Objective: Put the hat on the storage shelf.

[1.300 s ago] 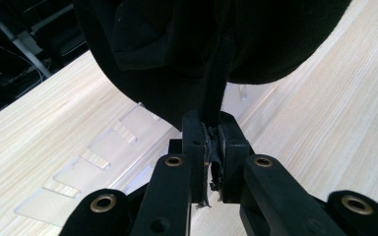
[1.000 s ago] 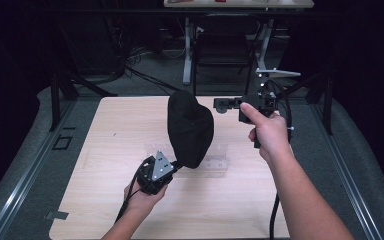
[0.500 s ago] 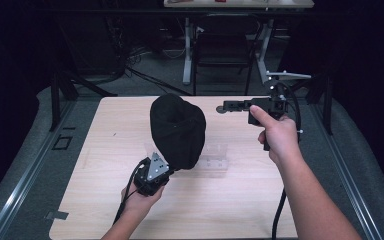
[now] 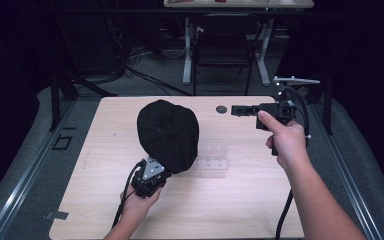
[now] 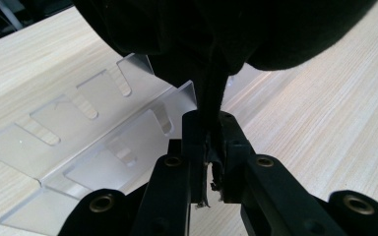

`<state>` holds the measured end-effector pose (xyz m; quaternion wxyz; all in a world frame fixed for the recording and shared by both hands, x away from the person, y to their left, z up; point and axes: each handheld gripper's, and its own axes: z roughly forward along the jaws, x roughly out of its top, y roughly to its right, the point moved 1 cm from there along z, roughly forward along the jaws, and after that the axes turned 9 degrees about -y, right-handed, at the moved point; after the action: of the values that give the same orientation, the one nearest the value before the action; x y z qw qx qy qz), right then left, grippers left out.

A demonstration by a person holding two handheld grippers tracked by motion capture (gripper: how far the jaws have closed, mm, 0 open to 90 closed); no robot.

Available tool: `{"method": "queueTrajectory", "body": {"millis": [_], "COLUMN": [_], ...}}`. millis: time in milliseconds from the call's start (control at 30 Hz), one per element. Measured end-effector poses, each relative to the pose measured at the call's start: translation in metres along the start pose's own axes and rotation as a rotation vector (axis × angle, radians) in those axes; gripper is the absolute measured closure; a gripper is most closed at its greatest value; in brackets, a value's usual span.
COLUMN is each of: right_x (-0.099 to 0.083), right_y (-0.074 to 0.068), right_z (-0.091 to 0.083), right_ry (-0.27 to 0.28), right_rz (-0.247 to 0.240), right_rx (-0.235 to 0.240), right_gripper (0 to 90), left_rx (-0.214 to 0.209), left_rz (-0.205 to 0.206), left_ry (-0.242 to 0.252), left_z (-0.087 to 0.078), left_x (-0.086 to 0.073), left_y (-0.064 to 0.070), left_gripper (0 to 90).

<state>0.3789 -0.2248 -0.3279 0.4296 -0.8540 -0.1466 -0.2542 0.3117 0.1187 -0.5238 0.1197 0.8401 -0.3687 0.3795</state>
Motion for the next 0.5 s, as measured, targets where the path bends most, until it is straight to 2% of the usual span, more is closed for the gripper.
{"method": "queueTrajectory", "body": {"millis": [67,267,400,467,500], "right_x": [-0.001,-0.005,-0.008,-0.009,-0.011], "right_y": [0.001,0.004,0.003,0.003,0.003], "right_z": [-0.001,-0.003,-0.006,-0.006,-0.007], "right_ry": [-0.002,-0.007,-0.015,-0.019,-0.022], "right_rz": [-0.001,-0.004,-0.017,-0.023,-0.026], "right_rx": [-0.006,-0.026,-0.049,-0.06,-0.067], "right_gripper": [77.0,76.5,75.1,74.3,73.9], "left_rx": [0.005,-0.011,0.018,0.03,0.032], "left_rz": [0.009,-0.025,-0.047,-0.037,-0.072], "left_ry": [-0.006,-0.001,0.001,-0.007,0.002], "left_z": [0.0,-0.002,-0.008,-0.01,-0.011], "left_x": [-0.002,-0.007,-0.01,-0.014,-0.017], "left_y": [-0.002,-0.005,-0.01,-0.012,-0.011], "left_gripper": [84.6,82.3,67.3,63.7,60.6]}}
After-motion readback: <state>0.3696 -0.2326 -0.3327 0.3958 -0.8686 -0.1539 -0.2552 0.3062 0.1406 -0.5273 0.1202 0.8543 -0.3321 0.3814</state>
